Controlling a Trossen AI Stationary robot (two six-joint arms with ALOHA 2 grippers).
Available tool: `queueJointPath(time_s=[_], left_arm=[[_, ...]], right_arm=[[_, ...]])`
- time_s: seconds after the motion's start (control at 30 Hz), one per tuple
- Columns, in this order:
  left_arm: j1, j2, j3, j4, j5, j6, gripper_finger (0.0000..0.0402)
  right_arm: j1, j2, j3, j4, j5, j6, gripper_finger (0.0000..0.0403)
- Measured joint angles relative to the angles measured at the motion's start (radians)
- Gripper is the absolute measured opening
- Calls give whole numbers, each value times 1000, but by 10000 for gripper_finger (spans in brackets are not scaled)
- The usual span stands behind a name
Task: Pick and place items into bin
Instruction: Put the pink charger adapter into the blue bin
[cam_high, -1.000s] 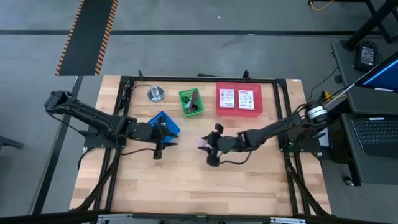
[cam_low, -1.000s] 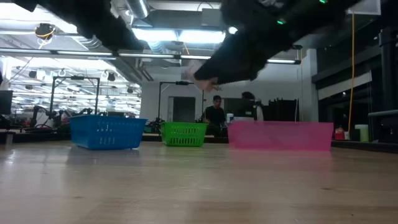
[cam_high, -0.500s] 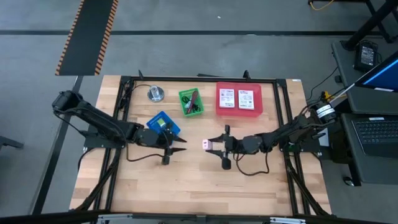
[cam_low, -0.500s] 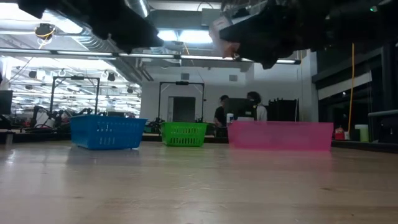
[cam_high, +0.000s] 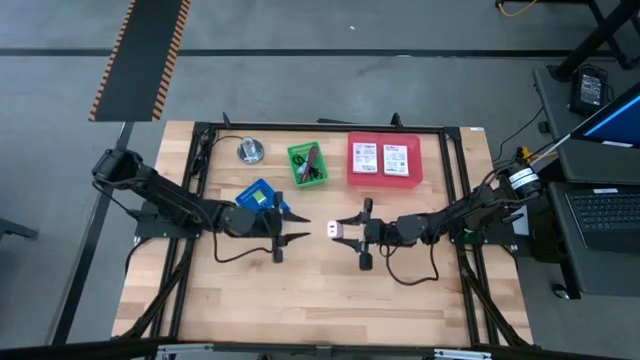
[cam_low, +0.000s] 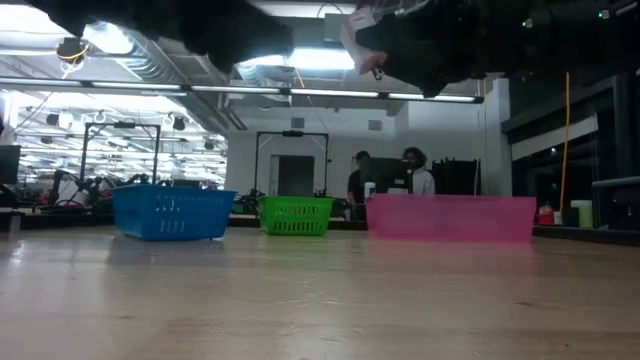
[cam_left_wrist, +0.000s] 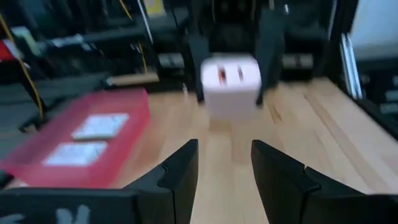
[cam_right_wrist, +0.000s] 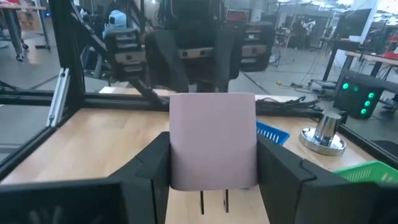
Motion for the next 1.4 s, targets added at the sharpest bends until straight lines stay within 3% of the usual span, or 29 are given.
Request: queueJointPath(time_s=[0.3, 0.7, 1.4], left_arm=[[8, 0, 0, 131, -5, 93, 184], [21, 0, 0, 166, -2, 42, 266], [72, 33, 7, 241, 68, -4, 271]], right_arm=[[-2, 0, 0, 39, 0, -28, 165], [-47, 0, 0, 59, 1, -44, 165], [-49, 0, 1, 128, -54, -74, 165]])
